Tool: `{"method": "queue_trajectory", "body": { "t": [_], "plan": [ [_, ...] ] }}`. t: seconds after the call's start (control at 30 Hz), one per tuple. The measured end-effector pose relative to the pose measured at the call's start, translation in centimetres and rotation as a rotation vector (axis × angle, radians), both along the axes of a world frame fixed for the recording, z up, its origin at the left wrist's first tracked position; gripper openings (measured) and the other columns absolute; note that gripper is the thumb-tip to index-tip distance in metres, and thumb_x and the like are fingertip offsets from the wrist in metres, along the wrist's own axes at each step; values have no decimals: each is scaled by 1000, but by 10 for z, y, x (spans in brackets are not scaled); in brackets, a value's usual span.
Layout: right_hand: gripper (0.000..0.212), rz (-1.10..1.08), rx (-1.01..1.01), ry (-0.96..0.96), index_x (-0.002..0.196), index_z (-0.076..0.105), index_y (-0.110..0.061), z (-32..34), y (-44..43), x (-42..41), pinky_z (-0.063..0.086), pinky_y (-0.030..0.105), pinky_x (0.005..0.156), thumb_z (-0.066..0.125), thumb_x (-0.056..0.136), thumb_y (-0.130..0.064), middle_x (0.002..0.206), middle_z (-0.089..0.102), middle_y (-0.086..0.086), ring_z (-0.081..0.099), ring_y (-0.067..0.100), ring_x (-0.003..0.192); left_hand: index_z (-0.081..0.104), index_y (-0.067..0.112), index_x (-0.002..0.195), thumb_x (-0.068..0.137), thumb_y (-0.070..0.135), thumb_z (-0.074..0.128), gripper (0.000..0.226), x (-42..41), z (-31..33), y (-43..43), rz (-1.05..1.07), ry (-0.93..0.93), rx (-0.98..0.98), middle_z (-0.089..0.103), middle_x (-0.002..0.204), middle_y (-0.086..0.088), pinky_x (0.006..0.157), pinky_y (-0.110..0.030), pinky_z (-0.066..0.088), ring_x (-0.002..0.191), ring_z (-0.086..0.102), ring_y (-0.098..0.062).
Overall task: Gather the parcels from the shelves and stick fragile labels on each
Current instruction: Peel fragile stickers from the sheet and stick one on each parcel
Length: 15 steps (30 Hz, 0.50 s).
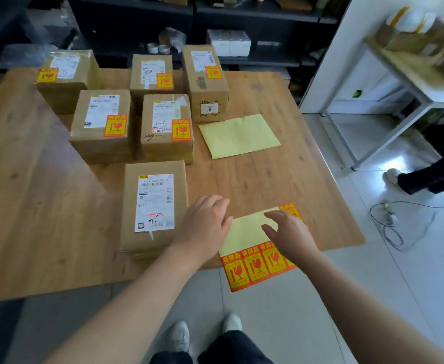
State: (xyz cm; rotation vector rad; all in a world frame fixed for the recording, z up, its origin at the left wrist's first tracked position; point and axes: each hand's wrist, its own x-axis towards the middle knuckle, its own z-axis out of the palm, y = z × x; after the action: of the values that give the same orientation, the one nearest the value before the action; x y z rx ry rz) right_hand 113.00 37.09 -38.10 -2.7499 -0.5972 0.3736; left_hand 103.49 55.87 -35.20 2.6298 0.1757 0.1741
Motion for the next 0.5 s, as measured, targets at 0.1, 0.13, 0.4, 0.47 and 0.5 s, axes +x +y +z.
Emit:
{"method": "queue_trajectory", "body": {
  "t": [0.1, 0.13, 0.4, 0.47, 0.5],
  "plan": [
    [39, -17, -84, 35, 132, 55, -21, -10, -23, 11, 45, 33, 92, 54, 95, -31, 138, 53, -3, 56, 20, 117, 45, 15, 136, 97, 32, 44, 42, 12, -22, -25, -57, 117, 14, 48, 136, 1, 104, -33, 35, 126, 39, -18],
    [39, -19, -101, 46, 132, 54, -21, -14, -30, 16, 46, 34, 93, 54, 95, -30, 138, 53, -3, 56, 21, 116, 45, 14, 135, 97, 31, 45, 42, 16, -30, -32, -72, 159, 17, 48, 135, 1, 104, -33, 35, 126, 39, -19],
    [35, 73, -113, 77, 127, 57, -19, -35, -65, 81, 52, 34, 79, 52, 93, -21, 131, 56, 1, 61, 25, 106, 41, 13, 139, 94, 32, 49, 49, 52, -80, -82, -45, 392, 67, 34, 148, -7, 111, -36, 27, 135, 29, -25],
    [36, 110, -91, 85, 129, 55, -22, -40, -67, 97, 55, 30, 73, 51, 93, -22, 128, 55, 0, 62, 22, 100, 39, 15, 139, 93, 34, 52, 52, 57, -88, -92, -12, 419, 82, 31, 150, -7, 110, -38, 28, 136, 27, -25],
    [37, 134, -87, 93, 130, 54, -23, -43, -67, 104, 55, 29, 73, 52, 93, -24, 127, 54, -1, 61, 20, 100, 40, 17, 137, 91, 35, 55, 52, 58, -91, -96, 7, 416, 101, 30, 149, -6, 109, -39, 30, 134, 28, -26]
  ]
}}
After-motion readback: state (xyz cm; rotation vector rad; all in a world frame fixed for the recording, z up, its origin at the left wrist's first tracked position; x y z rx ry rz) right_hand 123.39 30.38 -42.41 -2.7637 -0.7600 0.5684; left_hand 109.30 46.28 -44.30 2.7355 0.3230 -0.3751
